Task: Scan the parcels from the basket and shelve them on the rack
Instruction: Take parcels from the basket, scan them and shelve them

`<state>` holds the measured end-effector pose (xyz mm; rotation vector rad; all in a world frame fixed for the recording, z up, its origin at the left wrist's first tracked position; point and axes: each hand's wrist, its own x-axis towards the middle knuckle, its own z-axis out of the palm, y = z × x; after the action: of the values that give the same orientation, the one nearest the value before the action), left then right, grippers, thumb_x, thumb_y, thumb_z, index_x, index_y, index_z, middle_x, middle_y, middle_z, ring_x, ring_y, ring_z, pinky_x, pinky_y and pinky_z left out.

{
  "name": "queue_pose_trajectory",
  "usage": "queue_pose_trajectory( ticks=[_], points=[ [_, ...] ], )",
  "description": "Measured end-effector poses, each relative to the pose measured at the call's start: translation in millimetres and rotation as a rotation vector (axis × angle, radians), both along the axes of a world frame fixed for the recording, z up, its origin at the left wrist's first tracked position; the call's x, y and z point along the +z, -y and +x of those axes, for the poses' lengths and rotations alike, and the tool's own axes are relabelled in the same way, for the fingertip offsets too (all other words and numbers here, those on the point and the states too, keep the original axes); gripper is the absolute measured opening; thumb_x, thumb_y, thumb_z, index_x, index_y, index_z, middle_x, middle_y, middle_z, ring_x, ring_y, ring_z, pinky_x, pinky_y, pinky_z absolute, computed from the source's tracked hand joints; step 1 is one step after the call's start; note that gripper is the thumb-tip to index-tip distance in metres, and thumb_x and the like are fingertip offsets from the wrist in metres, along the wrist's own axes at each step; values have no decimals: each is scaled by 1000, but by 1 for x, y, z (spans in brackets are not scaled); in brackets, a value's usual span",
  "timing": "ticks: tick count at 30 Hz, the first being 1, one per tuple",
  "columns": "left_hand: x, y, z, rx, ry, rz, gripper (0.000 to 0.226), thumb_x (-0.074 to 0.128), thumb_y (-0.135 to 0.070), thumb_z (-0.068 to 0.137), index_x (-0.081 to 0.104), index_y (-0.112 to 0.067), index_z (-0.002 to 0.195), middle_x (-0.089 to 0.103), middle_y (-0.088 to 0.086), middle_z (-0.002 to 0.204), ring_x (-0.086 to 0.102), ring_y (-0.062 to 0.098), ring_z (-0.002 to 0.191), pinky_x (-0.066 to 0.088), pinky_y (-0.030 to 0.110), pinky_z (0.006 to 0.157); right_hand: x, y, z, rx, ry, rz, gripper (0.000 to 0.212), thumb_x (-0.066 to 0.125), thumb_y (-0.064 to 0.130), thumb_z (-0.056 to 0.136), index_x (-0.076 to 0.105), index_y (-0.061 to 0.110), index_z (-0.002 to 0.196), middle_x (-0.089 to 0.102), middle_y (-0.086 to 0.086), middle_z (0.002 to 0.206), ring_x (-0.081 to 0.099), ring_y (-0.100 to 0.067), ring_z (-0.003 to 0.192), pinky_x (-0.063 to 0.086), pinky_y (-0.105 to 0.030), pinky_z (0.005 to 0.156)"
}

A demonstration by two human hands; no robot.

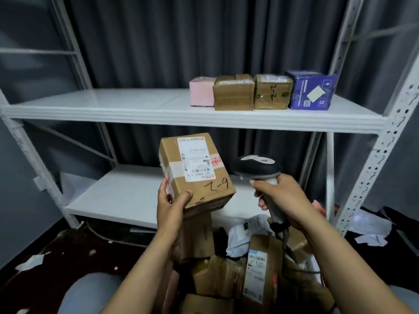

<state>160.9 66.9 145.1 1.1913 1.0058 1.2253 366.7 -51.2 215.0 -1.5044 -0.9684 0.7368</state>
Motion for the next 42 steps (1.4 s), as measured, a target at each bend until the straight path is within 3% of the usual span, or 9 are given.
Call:
queue_pose_trajectory(
  ticks=[4,6,12,24,28,32,36,38,42],
  points=[
    [60,-17,-1,-45,200,-79,47,57,-18,89,46,-20,134,67,1,107,69,7,70,53,27,54,36,-20,-7,34,50,93,12,68,12,88,64,5,79,60,-10,62,54,-19,48,47,-29,48],
    [91,-26,-2,-66,239,-125,31,54,-22,90,53,-19,121,67,1,92,67,10,60,52,26,48,53,-31,-9,34,66,132,14,68,12,88,64,8,76,60,-7,59,54,-19,46,48,-27,46],
    [171,-47,-11,-155,305,-197,18,52,-29,91,64,-15,87,71,4,64,69,21,54,58,39,49,99,-65,-8,6,68,187,10,67,14,88,63,7,83,60,-11,66,54,-20,48,47,-26,47],
    [233,-160,-7,-33,161,-168,23,63,-34,80,69,-18,96,74,3,76,71,26,66,57,41,54,148,-138,0,-34,178,156,9,66,11,86,61,8,80,59,-10,63,50,-20,42,43,-25,46],
    [234,-202,5,51,130,-57,29,57,-42,86,67,-15,93,73,9,98,70,27,84,57,44,84,149,-160,8,-64,192,146,4,64,9,82,64,6,79,59,-9,63,50,-20,41,43,-25,47],
    [224,-221,12,135,-298,404,75,66,-55,82,37,-23,144,43,7,145,46,25,128,38,44,109,150,-175,21,-96,274,148,10,67,12,85,60,11,77,60,-9,64,55,-21,43,44,-25,44],
    [205,-228,8,192,-1167,940,92,79,-51,69,31,-38,147,13,9,158,10,31,143,11,43,117,151,-190,35,-129,352,120,12,67,15,85,60,7,80,61,-9,61,57,-21,45,45,-25,44],
    [202,-234,6,232,-1371,1042,89,76,-48,72,31,-35,148,23,9,156,14,32,141,12,44,115,152,-197,41,-148,372,114,13,67,15,85,60,6,79,61,-8,59,58,-21,46,46,-27,46],
    [204,-255,9,338,-1455,1103,72,69,-28,81,37,-27,146,49,6,141,35,31,132,28,40,110,153,-210,49,-181,454,80,16,68,19,84,61,8,75,63,-7,55,59,-22,45,50,-31,48]
  ],
)
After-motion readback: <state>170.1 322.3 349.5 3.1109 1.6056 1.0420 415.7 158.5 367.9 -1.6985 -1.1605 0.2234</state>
